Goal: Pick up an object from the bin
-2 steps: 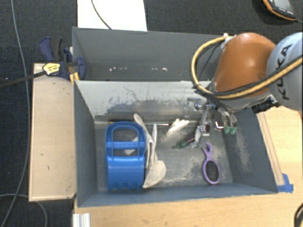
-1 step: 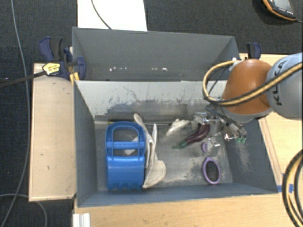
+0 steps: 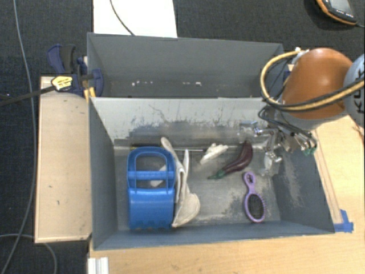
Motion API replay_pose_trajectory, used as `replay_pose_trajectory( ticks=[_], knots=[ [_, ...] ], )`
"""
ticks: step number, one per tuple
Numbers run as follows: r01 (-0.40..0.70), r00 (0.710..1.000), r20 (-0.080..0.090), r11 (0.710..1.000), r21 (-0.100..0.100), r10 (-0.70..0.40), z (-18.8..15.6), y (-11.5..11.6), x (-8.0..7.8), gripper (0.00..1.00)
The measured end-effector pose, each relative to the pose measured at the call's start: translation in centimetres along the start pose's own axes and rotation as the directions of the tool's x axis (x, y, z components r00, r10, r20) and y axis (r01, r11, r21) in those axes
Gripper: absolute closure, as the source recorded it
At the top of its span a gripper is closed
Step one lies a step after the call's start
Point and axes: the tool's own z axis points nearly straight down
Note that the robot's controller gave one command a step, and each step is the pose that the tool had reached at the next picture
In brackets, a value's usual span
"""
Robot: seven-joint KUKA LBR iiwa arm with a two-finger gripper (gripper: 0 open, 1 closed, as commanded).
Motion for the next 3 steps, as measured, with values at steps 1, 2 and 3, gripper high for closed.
replay_pose_trajectory(
  ticks=[1,2,3],
  knots=[
    [-0.159,0.987,-0.02,0.987,-0.003,0.159,8.6,0.3,1.2,0.0],
    [0.356,0.935,0.006,0.935,0.005,-0.356,9.3,-0.7,0.0,0.0],
    [-0.128,0.992,-0.017,0.992,-0.003,0.128,8.4,0.3,1.0,1.0]
  ],
)
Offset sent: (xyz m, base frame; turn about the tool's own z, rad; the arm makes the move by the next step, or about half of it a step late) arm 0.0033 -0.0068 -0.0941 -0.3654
